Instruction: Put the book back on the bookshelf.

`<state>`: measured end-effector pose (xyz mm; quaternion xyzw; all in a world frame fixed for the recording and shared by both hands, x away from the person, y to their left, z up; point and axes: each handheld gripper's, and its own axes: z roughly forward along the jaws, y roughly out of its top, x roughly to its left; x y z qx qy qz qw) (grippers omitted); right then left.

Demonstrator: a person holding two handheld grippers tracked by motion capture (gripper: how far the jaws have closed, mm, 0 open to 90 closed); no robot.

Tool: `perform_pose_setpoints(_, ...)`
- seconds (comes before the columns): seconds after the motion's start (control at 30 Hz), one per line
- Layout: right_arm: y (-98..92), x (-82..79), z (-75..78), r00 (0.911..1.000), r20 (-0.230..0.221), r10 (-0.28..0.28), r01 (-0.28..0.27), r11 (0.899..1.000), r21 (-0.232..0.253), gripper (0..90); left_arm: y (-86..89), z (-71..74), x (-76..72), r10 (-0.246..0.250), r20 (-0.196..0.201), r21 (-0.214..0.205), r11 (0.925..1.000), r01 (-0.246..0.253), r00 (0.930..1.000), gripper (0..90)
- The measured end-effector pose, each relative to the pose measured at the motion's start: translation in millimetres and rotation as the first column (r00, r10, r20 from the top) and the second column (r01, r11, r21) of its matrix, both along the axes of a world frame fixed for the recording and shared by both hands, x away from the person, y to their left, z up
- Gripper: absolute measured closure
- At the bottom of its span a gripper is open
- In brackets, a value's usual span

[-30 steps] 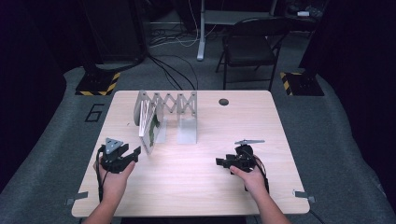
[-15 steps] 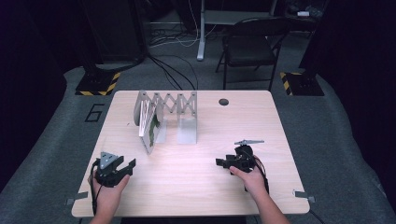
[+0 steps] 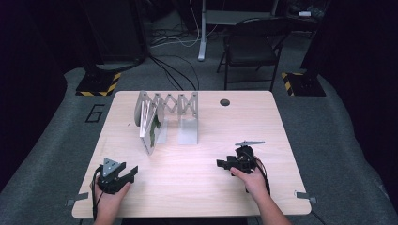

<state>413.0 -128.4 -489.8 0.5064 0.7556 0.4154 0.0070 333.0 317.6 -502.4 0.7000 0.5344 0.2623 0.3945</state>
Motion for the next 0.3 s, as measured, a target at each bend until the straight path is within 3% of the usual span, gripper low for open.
perform_pose_setpoints(0.3,-1.0,-0.1,-0.4,1.0,-0.005,-0.003,0.003,1.0,-0.001,38.1,0.2,-8.7,3.1,0.011,-0.02,0.014,0.9998,-0.011,0.9997,45.0)
